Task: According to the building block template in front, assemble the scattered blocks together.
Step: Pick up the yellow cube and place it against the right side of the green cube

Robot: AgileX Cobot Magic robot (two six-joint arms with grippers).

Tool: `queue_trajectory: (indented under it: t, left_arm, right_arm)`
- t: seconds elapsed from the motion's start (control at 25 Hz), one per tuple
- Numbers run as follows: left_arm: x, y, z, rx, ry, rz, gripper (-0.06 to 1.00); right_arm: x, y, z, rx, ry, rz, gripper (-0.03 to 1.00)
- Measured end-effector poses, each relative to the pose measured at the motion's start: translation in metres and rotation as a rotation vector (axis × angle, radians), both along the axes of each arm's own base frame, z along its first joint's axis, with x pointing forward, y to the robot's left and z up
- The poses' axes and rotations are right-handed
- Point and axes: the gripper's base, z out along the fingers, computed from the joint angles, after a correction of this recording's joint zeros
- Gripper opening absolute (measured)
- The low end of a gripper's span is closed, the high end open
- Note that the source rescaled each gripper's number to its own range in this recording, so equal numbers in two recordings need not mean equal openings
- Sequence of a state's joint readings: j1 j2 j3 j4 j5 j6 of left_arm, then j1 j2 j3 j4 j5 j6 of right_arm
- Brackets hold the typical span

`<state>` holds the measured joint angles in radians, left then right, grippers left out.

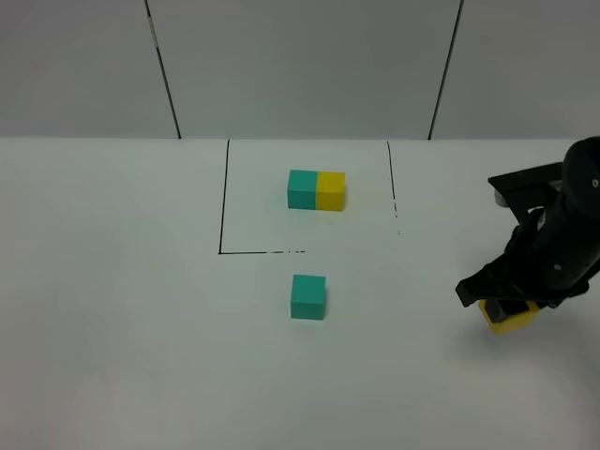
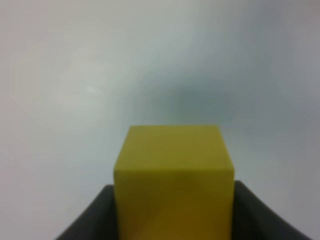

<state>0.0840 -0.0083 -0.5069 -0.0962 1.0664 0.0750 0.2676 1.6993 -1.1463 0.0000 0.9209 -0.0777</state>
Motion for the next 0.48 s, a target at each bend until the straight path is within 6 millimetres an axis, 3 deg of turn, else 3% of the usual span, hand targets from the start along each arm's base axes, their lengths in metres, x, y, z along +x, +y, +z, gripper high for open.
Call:
queue_trajectory:
  t: [0.08, 0.32, 0.48]
  left_arm:
    - [0.000, 0.000, 0.000, 0.000, 0.000, 0.000, 0.71]
    - [0.000, 0.000, 0.000, 0.000, 0.000, 0.000, 0.71]
    - [0.000, 0.000, 0.000, 0.000, 0.000, 0.000, 0.71]
  right_arm:
    - [-0.002, 0.009, 0.010, -0.027, 0.010, 0.161, 0.01]
    - [-0.013, 0.035, 0.013, -0.114, 0.014, 0.676, 0.01]
    - [-0.015, 0.063, 0.011, -0.137, -0.004, 0.888, 0.01]
